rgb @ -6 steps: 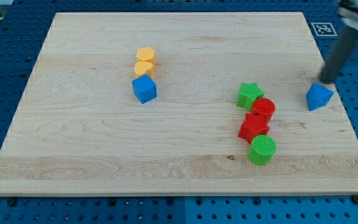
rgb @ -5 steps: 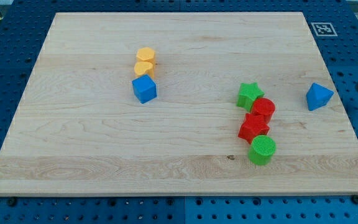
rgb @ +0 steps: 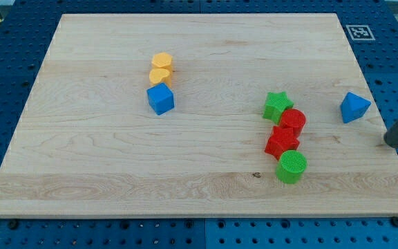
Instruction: Slide the blue triangle slightly up
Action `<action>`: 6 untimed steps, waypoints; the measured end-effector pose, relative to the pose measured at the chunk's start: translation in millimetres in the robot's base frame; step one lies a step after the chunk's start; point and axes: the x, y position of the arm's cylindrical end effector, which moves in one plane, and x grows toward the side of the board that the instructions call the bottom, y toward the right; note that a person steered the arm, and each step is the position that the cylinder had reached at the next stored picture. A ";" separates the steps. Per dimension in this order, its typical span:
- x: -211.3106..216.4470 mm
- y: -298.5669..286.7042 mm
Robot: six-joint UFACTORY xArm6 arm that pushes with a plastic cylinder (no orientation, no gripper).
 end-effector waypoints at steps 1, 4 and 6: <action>-17.4 -12.5; -64.9 -71.4; -111.4 -122.9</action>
